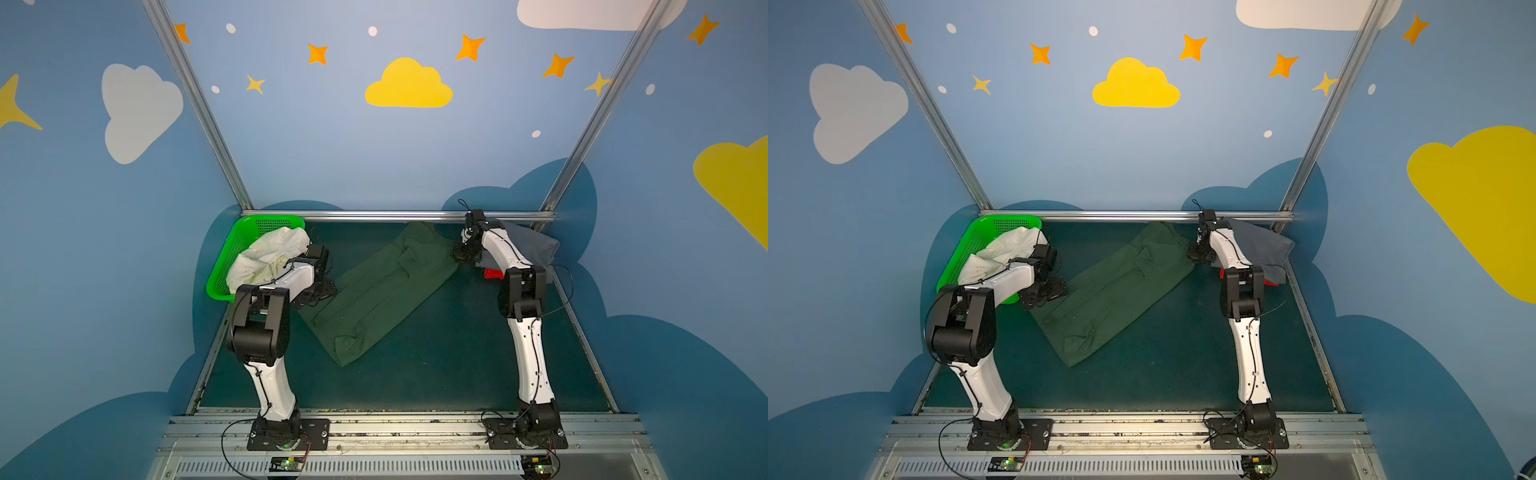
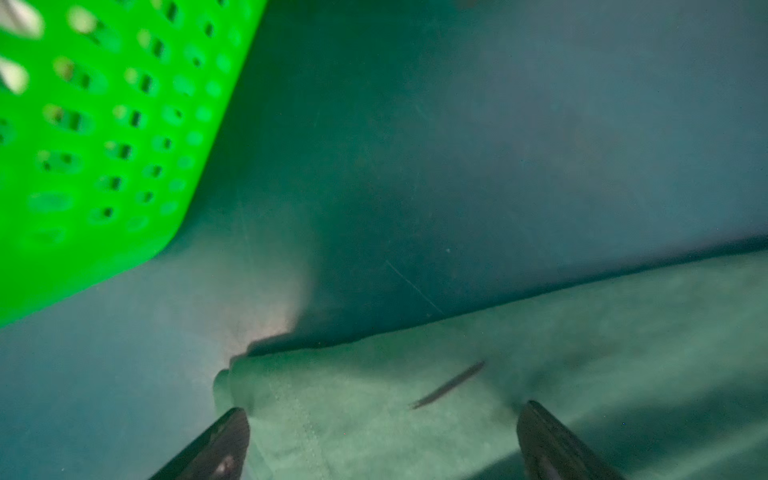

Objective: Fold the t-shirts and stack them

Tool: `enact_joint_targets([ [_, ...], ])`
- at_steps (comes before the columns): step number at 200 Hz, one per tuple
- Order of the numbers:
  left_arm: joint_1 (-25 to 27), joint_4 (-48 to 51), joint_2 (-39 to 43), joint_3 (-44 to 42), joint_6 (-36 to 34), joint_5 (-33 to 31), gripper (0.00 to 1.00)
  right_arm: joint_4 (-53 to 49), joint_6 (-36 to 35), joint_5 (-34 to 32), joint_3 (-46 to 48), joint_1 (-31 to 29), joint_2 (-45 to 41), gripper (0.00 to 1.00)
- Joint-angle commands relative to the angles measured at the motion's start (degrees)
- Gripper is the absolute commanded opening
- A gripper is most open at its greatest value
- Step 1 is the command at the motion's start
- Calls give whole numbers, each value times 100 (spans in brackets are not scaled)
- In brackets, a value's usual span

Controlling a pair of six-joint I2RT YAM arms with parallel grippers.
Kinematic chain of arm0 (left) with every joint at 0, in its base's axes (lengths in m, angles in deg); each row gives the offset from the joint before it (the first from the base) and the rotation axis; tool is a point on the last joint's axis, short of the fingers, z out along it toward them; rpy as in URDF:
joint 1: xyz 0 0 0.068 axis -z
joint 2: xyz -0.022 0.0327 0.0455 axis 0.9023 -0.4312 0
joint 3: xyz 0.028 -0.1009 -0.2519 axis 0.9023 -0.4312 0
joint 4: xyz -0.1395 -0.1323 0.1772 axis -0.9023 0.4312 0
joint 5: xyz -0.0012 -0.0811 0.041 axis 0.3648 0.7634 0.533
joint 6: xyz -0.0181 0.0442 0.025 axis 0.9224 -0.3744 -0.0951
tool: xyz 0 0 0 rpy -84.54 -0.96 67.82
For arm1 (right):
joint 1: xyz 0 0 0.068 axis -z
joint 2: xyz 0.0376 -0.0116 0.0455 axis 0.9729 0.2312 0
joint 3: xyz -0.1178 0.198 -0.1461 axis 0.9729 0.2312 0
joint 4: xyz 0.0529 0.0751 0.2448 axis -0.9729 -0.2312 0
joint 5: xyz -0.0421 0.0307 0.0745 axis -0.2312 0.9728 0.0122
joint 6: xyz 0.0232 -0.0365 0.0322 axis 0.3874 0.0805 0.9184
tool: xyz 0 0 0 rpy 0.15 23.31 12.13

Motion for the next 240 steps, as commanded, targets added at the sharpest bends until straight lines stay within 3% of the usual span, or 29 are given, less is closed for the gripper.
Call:
enact_joint_targets([
  [1, -18, 108, -140, -107, -77, 97, 93, 170, 47, 103, 218, 33, -142, 10],
  [34, -26, 1, -100, -305, -98, 277, 68, 184, 72, 204, 201, 38, -138, 11],
  [63, -20, -2, -162, -328, -88, 421, 40, 232, 150, 425, 202, 63, -69, 14],
  [81, -11, 41, -286, -327, -52, 631, 30, 239, 186, 562, 218, 73, -51, 17],
  [107, 53, -162, -146, -670, -15, 753, 26, 287, 183, 602, 237, 69, -53, 29],
  [137, 87, -265, 167, -1064, 109, 889, 4, 376, 224, 702, 228, 73, -10, 41],
  [156, 217, -387, 424, -1408, 254, 1028, 3, 424, 268, 867, 228, 66, -6, 73],
  [165, 311, -423, 529, -1579, 331, 1047, 3, 434, 268, 907, 235, 61, -28, 83],
  [208, 801, -465, 1246, -2336, 742, 887, 3, 716, 318, 802, 893, 20, -590, 96],
  [240, 1130, -581, 1446, -2709, 940, 1032, 3, 936, 442, 486, 1785, 3, -1272, 98],
])
